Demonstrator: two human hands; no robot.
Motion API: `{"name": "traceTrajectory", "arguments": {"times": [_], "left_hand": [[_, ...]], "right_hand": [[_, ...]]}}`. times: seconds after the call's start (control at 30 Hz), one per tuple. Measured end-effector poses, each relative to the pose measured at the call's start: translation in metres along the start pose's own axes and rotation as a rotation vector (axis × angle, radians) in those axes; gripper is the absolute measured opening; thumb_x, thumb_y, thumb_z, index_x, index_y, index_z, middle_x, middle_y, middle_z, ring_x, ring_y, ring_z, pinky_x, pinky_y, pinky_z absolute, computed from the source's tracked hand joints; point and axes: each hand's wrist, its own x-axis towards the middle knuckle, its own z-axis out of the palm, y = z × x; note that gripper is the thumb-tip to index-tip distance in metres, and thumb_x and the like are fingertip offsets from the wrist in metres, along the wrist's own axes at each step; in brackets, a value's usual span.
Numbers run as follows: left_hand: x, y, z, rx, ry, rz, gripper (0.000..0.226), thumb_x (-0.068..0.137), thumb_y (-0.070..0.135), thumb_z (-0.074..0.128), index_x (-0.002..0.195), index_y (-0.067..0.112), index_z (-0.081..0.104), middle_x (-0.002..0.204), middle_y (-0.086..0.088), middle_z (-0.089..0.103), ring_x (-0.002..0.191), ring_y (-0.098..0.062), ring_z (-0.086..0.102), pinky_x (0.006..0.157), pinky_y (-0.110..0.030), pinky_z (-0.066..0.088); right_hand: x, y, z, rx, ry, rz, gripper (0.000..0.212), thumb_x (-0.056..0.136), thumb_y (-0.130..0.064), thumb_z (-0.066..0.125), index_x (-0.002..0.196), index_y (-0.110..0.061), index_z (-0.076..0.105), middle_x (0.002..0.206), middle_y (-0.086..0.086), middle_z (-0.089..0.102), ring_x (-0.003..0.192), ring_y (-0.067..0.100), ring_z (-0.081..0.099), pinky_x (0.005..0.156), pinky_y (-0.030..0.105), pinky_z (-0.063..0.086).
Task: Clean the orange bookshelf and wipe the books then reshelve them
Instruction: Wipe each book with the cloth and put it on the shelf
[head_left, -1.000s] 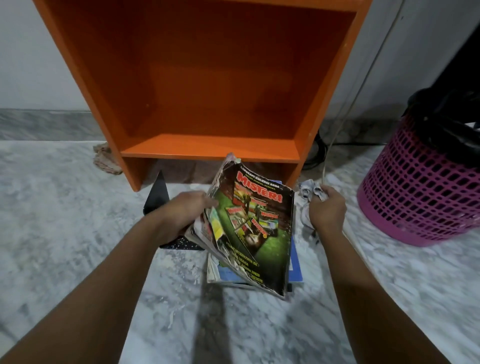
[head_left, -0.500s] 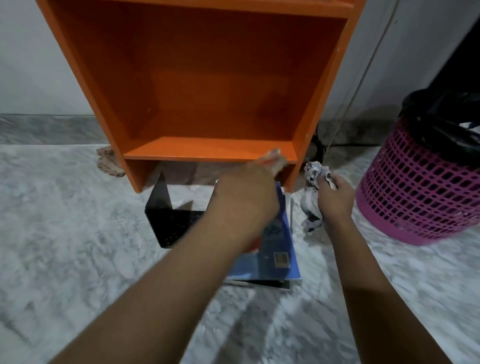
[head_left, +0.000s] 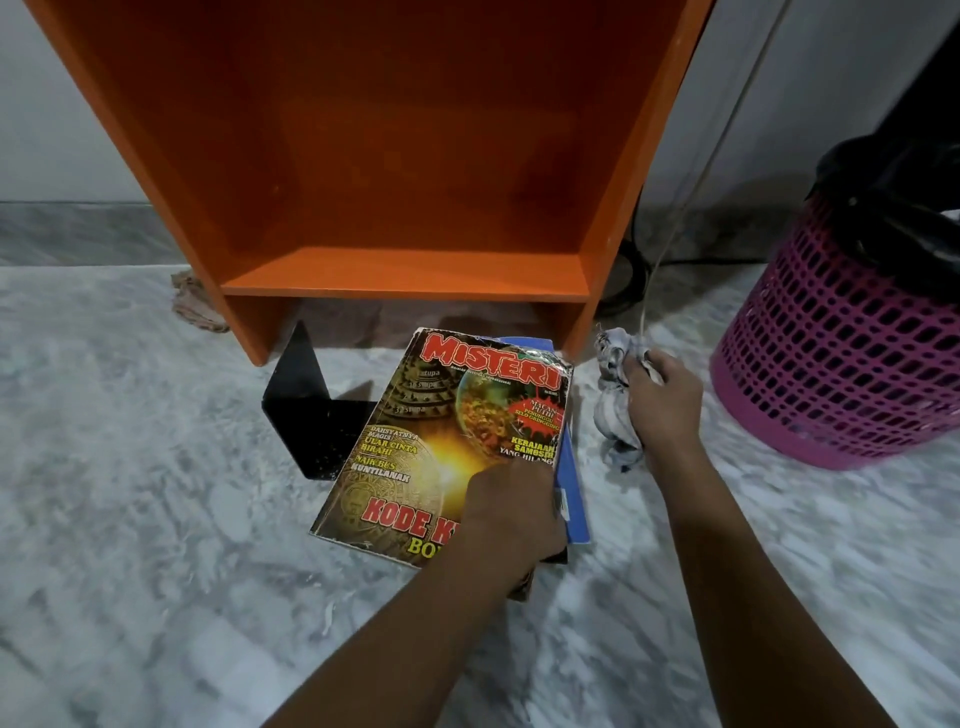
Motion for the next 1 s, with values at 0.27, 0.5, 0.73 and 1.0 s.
{"name": "traceTrajectory", "arguments": {"times": [0.27,0.5,0.73,1.0], "left_hand": [[0.016,-0.062,-0.016,-0.497,0.299,-0.194,0.021,0.095,0.042,0.05,0.097,0.022,0.057,0.092,0.001,0.065,0.084,-0.016,0.065,0.075,-0.036,0.056],[-0.007,-0.148,-0.03,-0.589,0.176,-0.591,0.03,0.097,0.024,0.047,0.115,0.006,0.064,0.116,-0.015,0.065,0.103,-0.03,0.061,0.091,-0.04,0.051],[-0.017,-0.172,-0.035,-0.938,0.014,-0.542,0.016,0.098,0.017,0.053,0.094,0.006,0.064,0.099,-0.014,0.072,0.089,-0.026,0.068,0.068,-0.03,0.051],[-0.022,-0.171,-0.028,-1.007,-0.054,-0.472,0.014,0.099,0.021,0.055,0.101,0.008,0.061,0.099,-0.014,0.073,0.09,-0.027,0.07,0.07,-0.035,0.058]], "right_hand": [[-0.025,-0.012,0.006,-0.061,-0.042,-0.157,0.025,0.097,-0.026,0.06,0.119,-0.015,0.064,0.104,-0.017,0.061,0.089,-0.013,0.055,0.063,-0.007,0.034],[-0.076,-0.023,0.021,-0.14,-0.083,-0.326,0.032,0.092,-0.027,0.066,0.124,-0.021,0.063,0.117,-0.009,0.06,0.101,0.0,0.054,0.076,-0.004,0.035],[-0.137,-0.01,0.091,-0.515,-0.547,-0.668,0.049,0.087,-0.019,0.066,0.133,-0.03,0.054,0.134,-0.011,0.047,0.119,0.005,0.04,0.093,0.024,0.044],[-0.062,-0.017,0.159,-0.805,-0.559,-0.753,0.057,0.092,-0.009,0.058,0.14,-0.037,0.049,0.145,-0.004,0.049,0.122,0.022,0.049,0.09,0.039,0.052]]}}
